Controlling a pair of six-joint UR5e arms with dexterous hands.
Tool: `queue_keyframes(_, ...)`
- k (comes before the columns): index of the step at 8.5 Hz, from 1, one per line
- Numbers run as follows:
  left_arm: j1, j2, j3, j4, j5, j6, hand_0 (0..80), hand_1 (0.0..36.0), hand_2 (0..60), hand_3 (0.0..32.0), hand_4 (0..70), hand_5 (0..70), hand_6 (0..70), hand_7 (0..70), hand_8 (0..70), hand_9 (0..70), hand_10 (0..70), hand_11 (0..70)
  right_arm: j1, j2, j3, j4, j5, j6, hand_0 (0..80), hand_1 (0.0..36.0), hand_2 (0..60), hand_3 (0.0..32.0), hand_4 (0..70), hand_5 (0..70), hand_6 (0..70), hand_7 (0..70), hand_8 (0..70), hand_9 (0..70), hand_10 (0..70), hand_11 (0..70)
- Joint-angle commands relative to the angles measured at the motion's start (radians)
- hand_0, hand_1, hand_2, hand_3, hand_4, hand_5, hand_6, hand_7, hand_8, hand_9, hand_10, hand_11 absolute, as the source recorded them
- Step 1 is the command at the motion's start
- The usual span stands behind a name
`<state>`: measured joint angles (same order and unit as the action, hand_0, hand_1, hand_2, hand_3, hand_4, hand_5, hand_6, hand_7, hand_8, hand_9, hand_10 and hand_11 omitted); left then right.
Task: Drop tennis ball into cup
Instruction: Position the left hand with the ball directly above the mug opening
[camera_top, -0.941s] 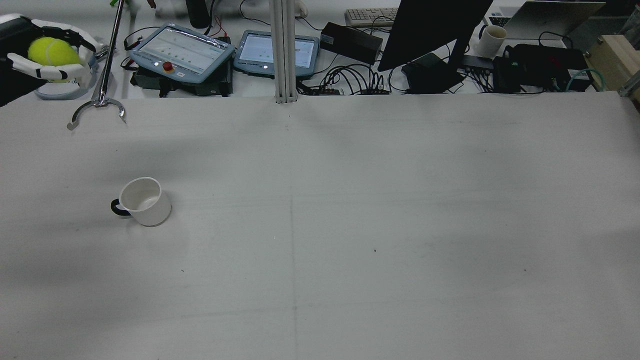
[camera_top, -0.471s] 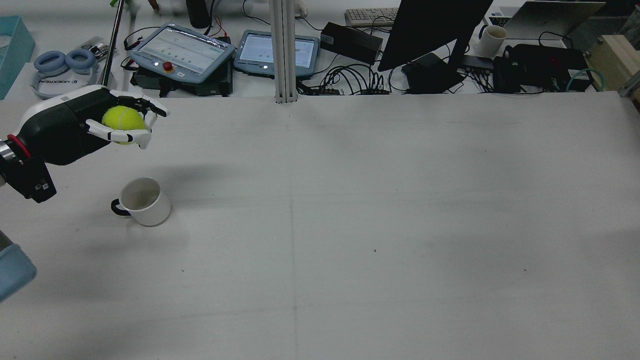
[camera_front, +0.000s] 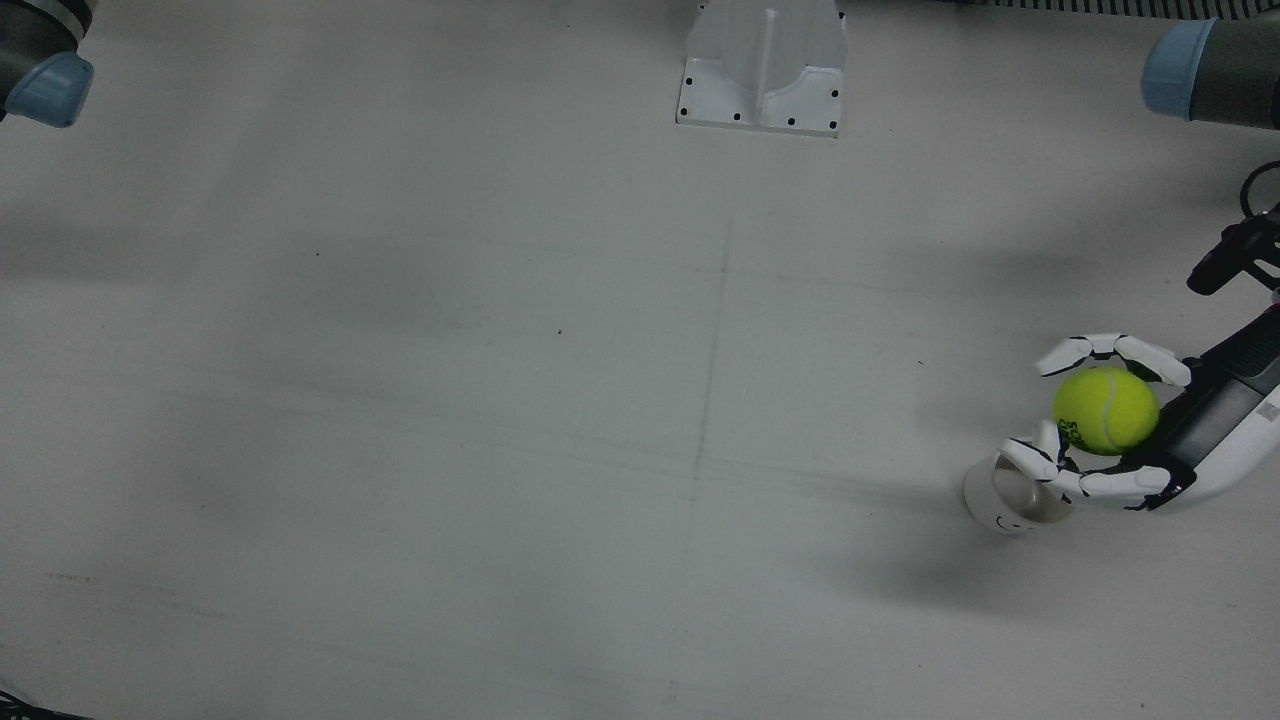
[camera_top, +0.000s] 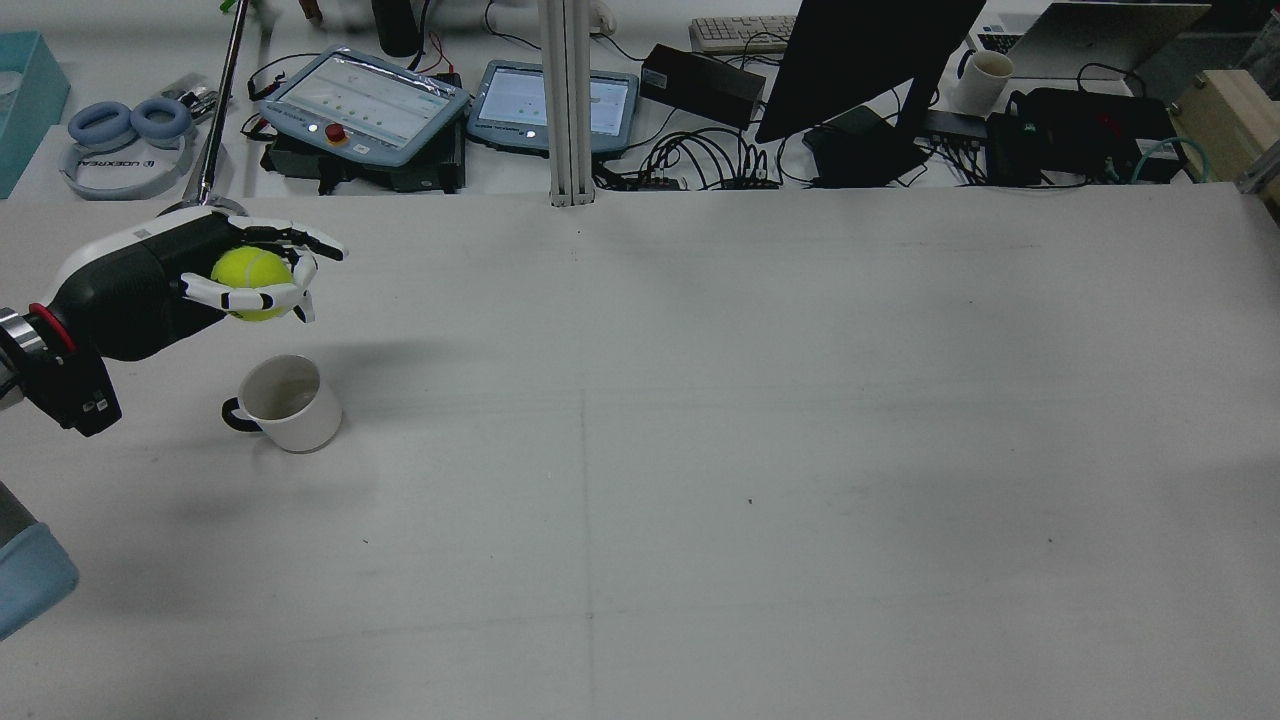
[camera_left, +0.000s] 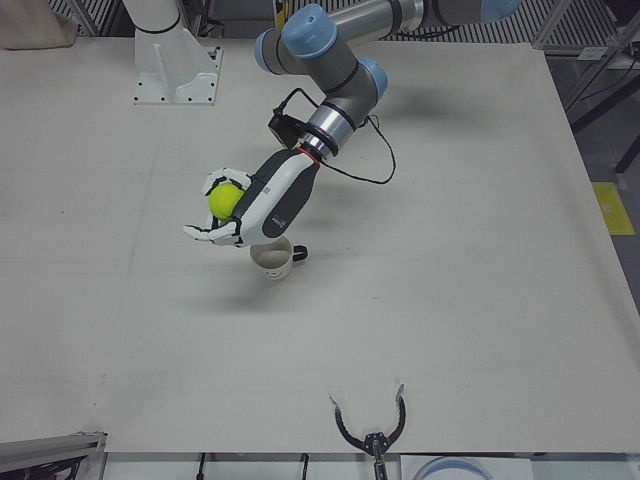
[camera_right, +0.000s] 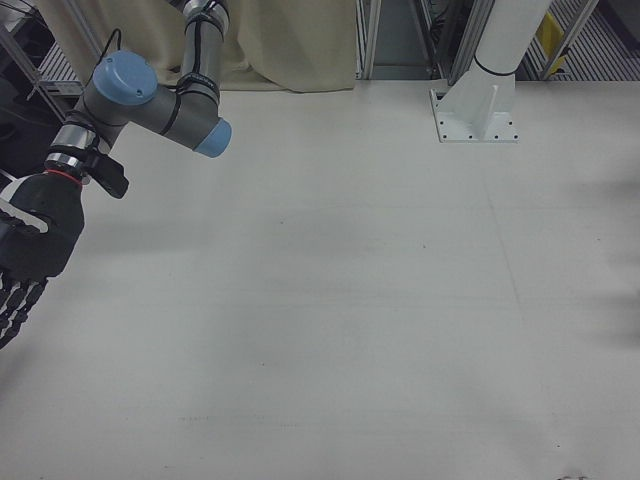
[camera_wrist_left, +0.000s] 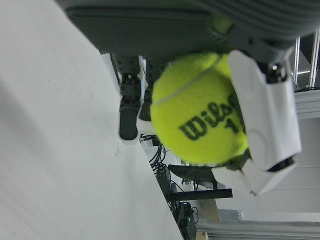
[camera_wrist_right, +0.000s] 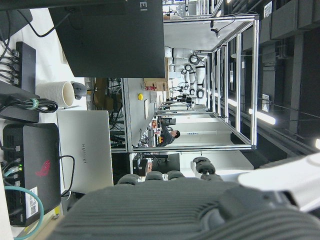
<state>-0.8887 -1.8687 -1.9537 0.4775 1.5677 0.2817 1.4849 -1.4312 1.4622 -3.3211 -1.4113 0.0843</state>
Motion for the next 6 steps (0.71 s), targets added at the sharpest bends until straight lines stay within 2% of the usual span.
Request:
queue_keyframes(1, 0.014, 0.023, 0.004, -0.013, -0.011, 0.004, 53.0, 20.4, 42.0, 0.0, 41.2, 21.1, 70.0, 70.0, 54.8, 70.0, 32.0, 46.6, 0.000, 0.000, 0.000, 0.000, 0.000, 0.000, 0.0, 0.0, 0.0, 0.0, 0.0, 0.0, 0.0, 0.0, 0.0, 0.0, 0.0, 0.0)
queue_keyframes(2, 0.014, 0.025, 0.033, -0.040, -0.015, 0.002, 52.8, 21.2, 38.5, 0.0, 42.2, 17.2, 59.5, 70.0, 51.8, 70.0, 31.9, 46.3, 0.000, 0.000, 0.000, 0.000, 0.000, 0.000, 0.0, 0.0, 0.0, 0.0, 0.0, 0.0, 0.0, 0.0, 0.0, 0.0, 0.0, 0.0)
queue_keyframes(3, 0.014, 0.020, 0.059, -0.059, -0.015, -0.001, 52.4, 19.7, 43.0, 0.0, 43.7, 21.5, 70.0, 70.0, 54.7, 70.0, 31.5, 45.7, 0.000, 0.000, 0.000, 0.000, 0.000, 0.000, 0.0, 0.0, 0.0, 0.0, 0.0, 0.0, 0.0, 0.0, 0.0, 0.0, 0.0, 0.0)
queue_keyframes(4, 0.013, 0.017, 0.099, -0.089, -0.015, -0.004, 52.8, 20.6, 38.4, 0.0, 45.4, 17.7, 64.1, 70.0, 52.7, 70.0, 31.5, 45.7, 0.000, 0.000, 0.000, 0.000, 0.000, 0.000, 0.0, 0.0, 0.0, 0.0, 0.0, 0.0, 0.0, 0.0, 0.0, 0.0, 0.0, 0.0)
queue_keyframes(5, 0.007, 0.017, 0.129, -0.103, -0.015, -0.010, 53.5, 19.9, 40.1, 0.0, 46.3, 21.6, 70.0, 70.0, 54.9, 70.0, 31.0, 45.2, 0.000, 0.000, 0.000, 0.000, 0.000, 0.000, 0.0, 0.0, 0.0, 0.0, 0.0, 0.0, 0.0, 0.0, 0.0, 0.0, 0.0, 0.0)
queue_keyframes(6, 0.005, 0.019, 0.133, -0.105, -0.015, -0.009, 53.7, 19.8, 39.7, 0.0, 46.1, 21.5, 70.0, 70.0, 54.9, 70.0, 30.9, 45.1, 0.000, 0.000, 0.001, 0.000, 0.000, 0.000, 0.0, 0.0, 0.0, 0.0, 0.0, 0.0, 0.0, 0.0, 0.0, 0.0, 0.0, 0.0)
